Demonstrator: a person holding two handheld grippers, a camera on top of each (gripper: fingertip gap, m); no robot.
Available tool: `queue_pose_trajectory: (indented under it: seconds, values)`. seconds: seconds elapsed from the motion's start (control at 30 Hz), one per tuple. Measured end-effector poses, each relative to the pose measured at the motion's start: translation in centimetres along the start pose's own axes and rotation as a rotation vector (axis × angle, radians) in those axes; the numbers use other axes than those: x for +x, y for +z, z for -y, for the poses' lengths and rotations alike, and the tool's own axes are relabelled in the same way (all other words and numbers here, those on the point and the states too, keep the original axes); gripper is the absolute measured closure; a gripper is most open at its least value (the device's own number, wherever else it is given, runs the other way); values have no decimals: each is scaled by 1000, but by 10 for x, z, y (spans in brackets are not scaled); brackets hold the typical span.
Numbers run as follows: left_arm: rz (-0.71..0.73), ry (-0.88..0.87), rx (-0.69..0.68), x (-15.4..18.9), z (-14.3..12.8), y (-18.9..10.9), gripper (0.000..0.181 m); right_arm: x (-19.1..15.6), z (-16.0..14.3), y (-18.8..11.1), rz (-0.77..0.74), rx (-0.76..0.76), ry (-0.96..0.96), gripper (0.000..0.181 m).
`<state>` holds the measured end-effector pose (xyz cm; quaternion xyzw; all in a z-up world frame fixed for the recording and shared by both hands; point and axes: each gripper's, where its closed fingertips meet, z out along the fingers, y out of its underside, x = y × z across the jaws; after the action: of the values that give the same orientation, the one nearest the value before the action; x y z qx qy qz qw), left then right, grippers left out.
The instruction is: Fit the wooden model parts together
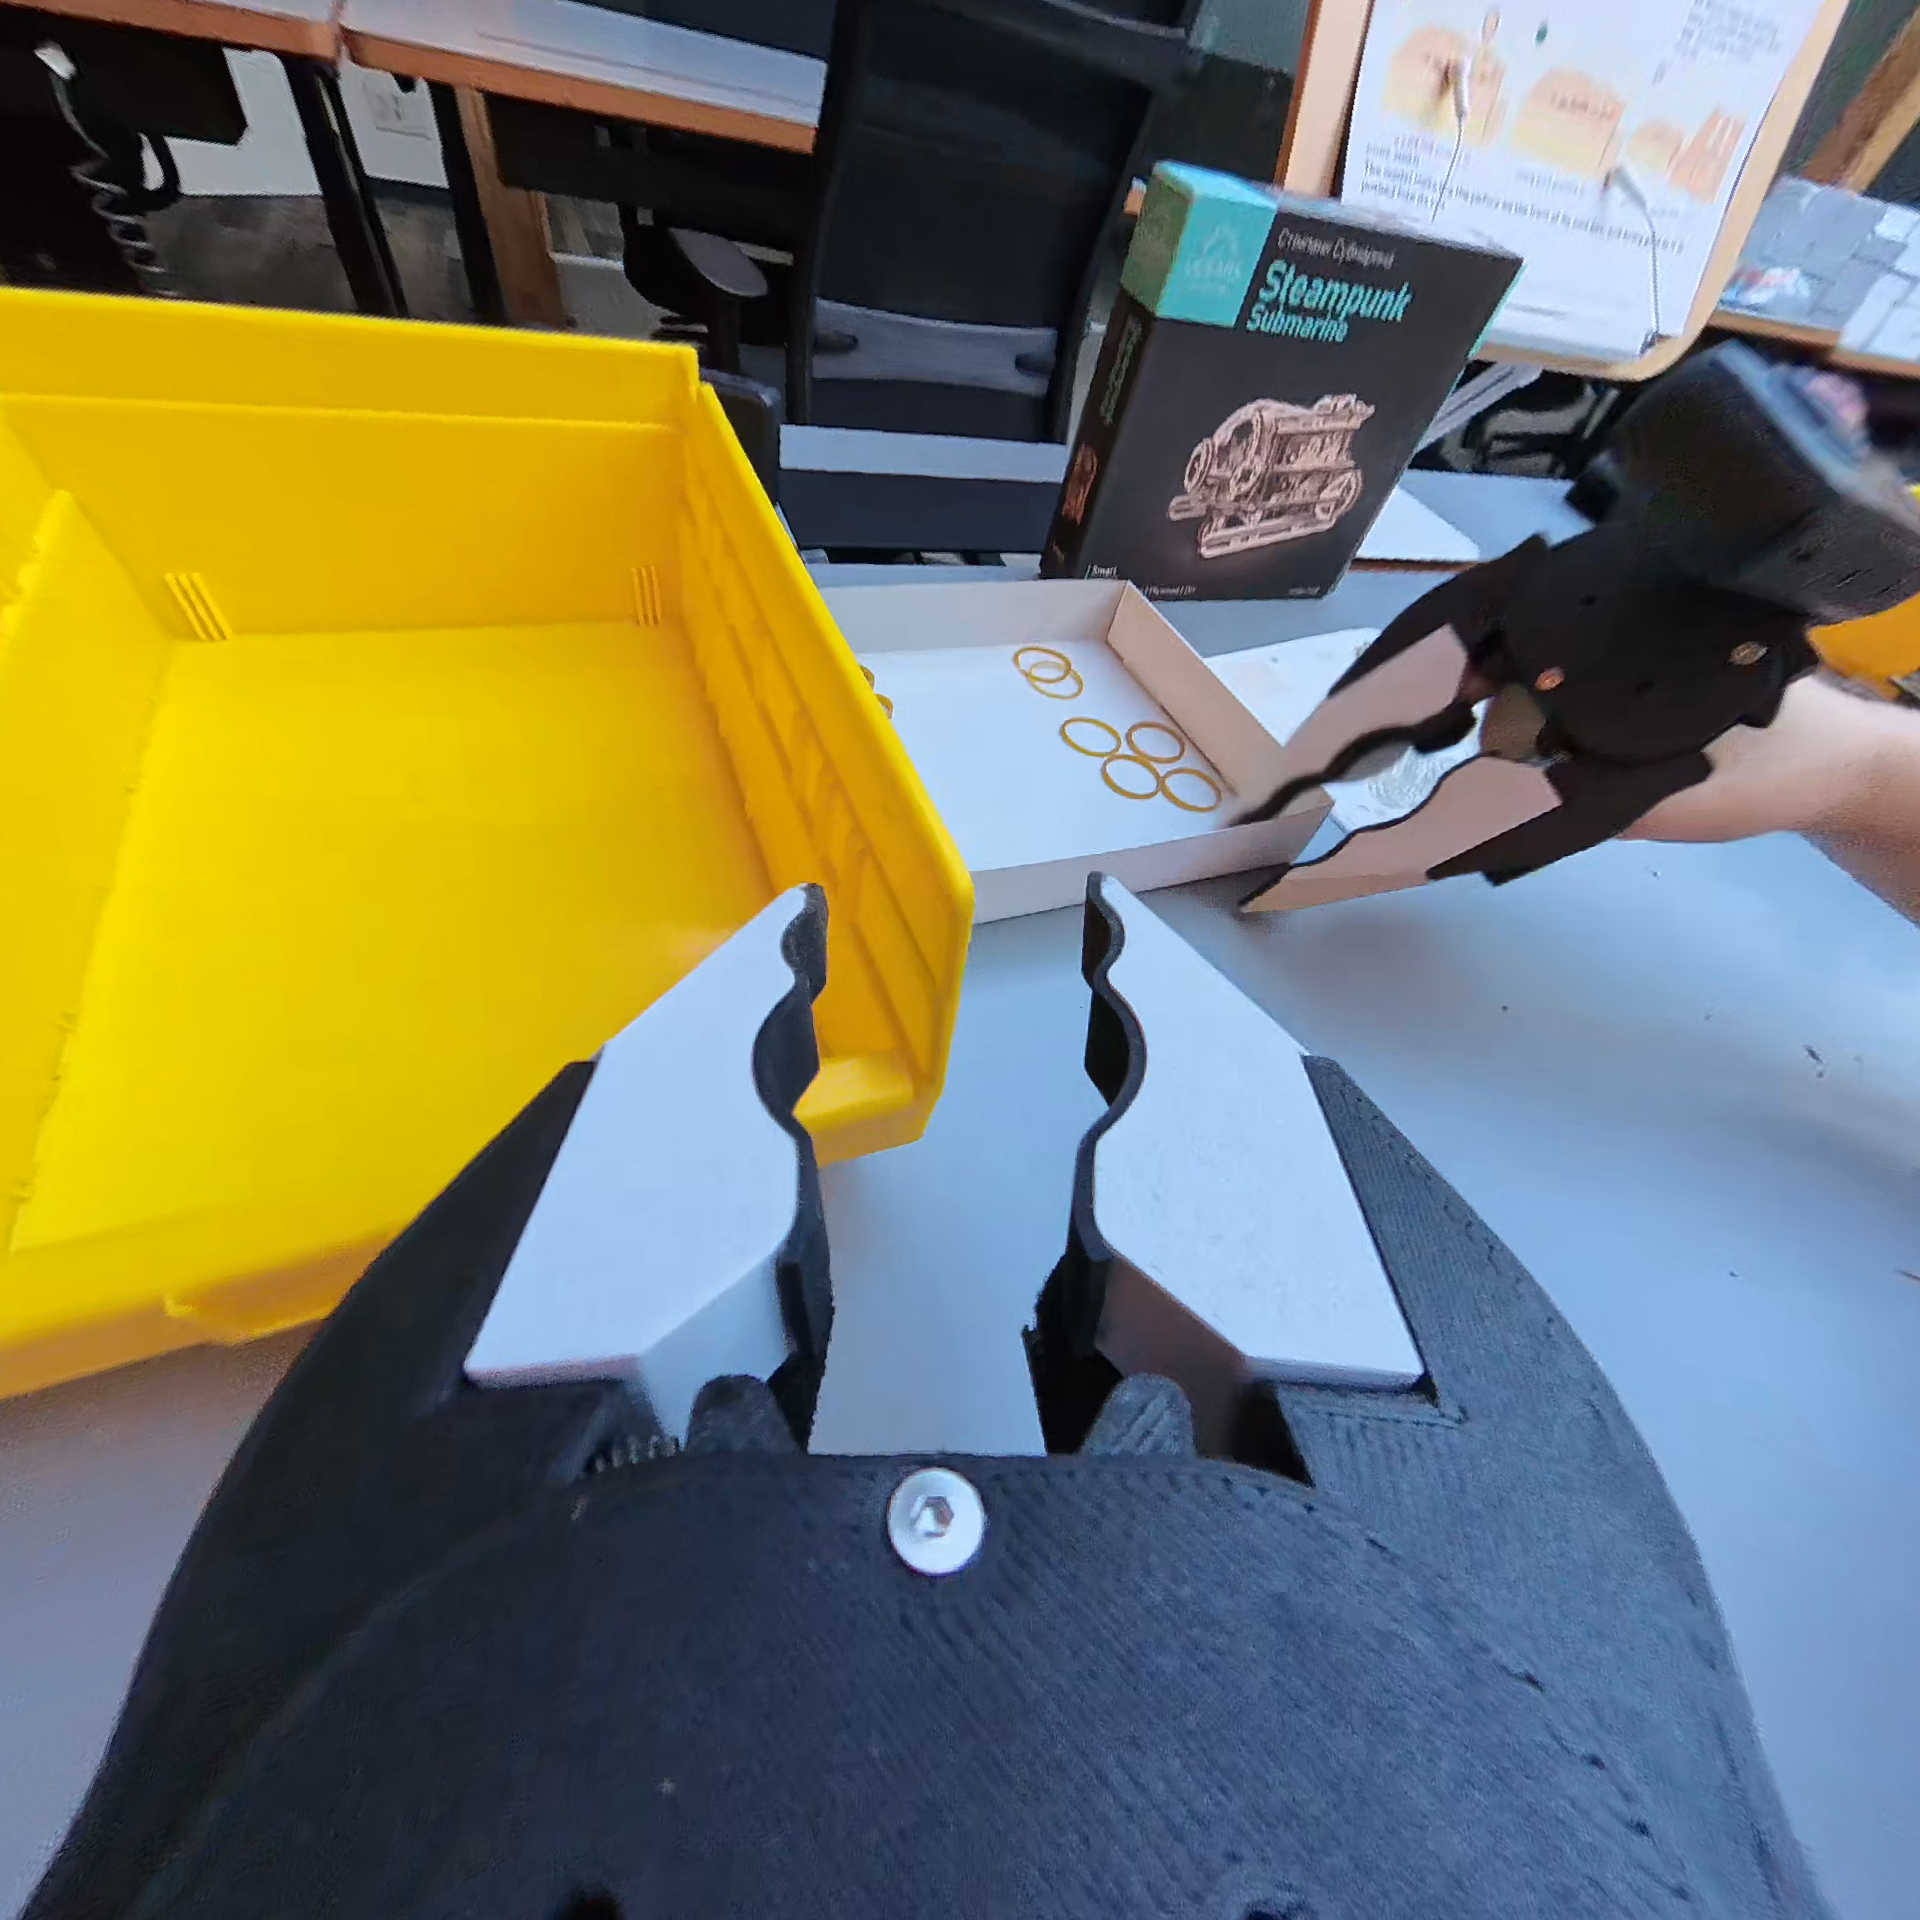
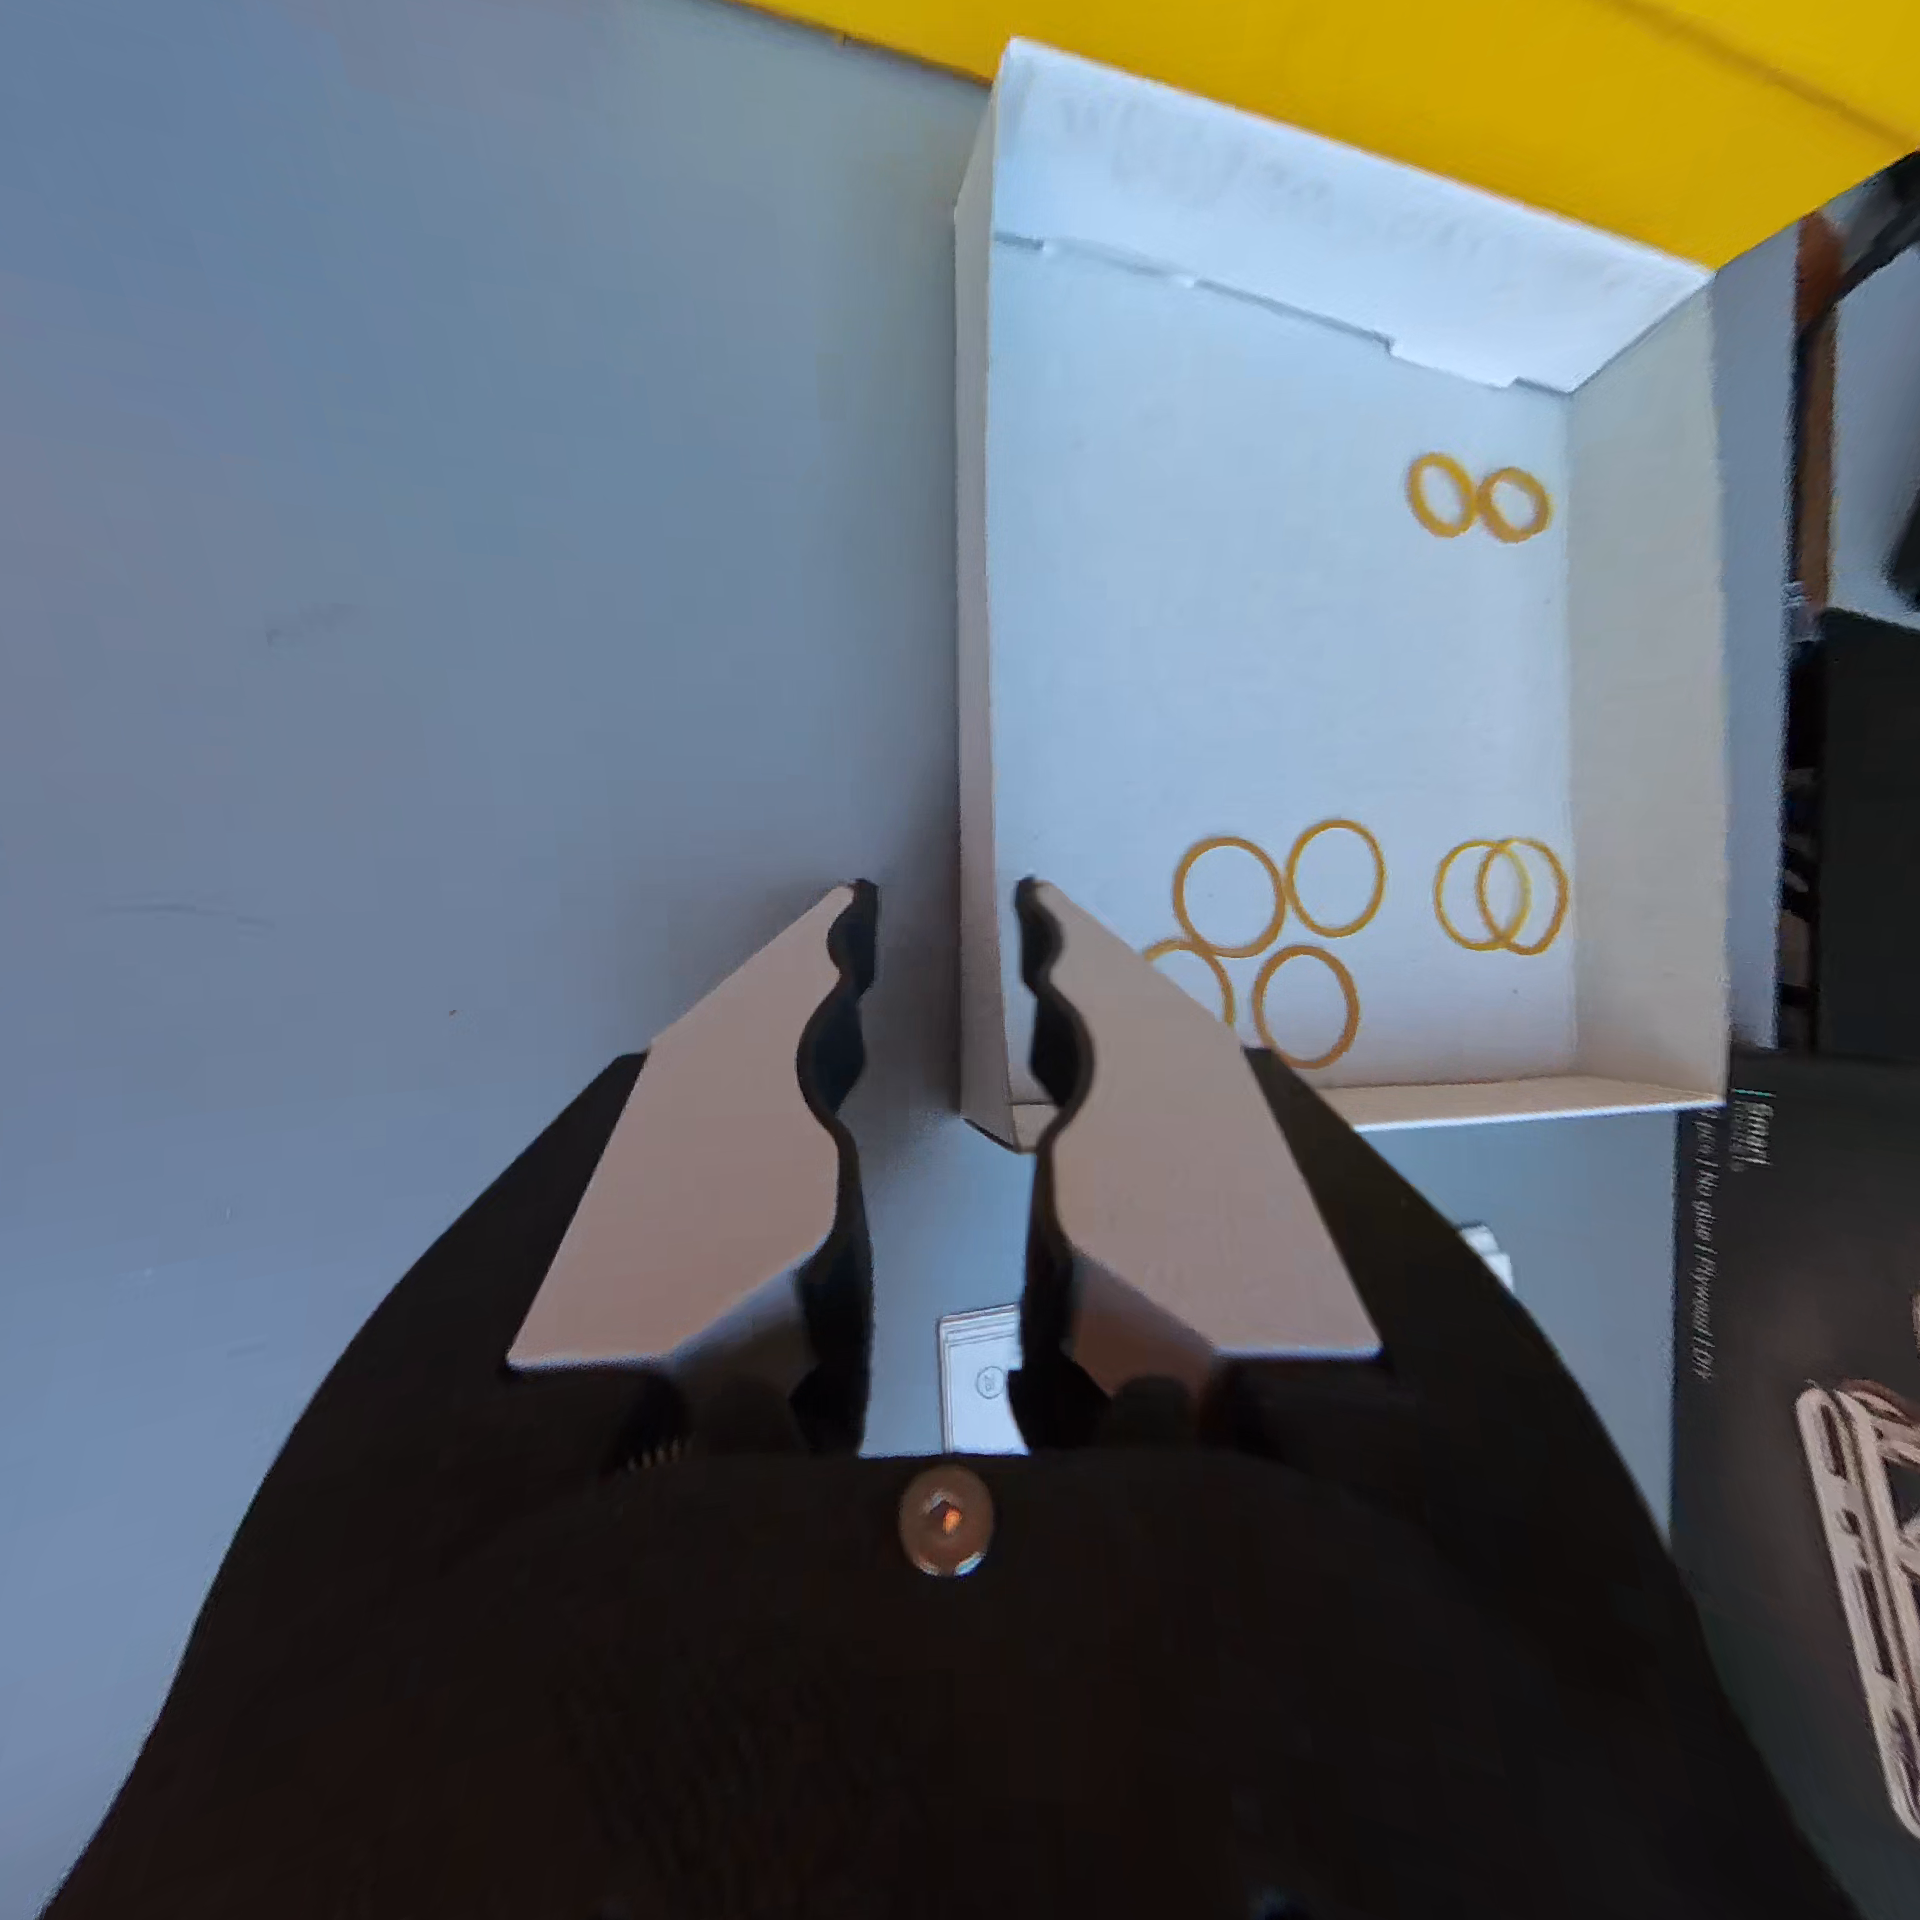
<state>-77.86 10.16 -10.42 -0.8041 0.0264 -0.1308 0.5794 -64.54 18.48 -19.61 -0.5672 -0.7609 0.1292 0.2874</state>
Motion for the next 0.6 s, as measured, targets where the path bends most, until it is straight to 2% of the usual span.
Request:
queue_pose_trajectory:
  seconds: [0.03, 0.1, 0.23, 0.3, 0.47, 0.6]
  values:
    - [13, -2, 18, 1, 2, -6, 135, -3, -2, 2, 19, -9, -15, 167]
    - [30, 9, 50, 6, 5, -18, 136, -3, -2, 0, -3, 5, -63, 181]
    - [13, 25, 39, 20, 0, -38, 137, -27, -5, -12, 26, 18, -118, 181]
    - [14, 26, 25, 23, -5, -45, 138, -39, -8, -22, -17, 25, -182, 181]
    - [15, 25, 30, 31, -6, -60, 139, -82, -18, -59, -93, 69, -296, 181]
    - [-12, 41, 17, 45, -4, -59, 138, -108, -31, -94, -128, 102, -273, 181]
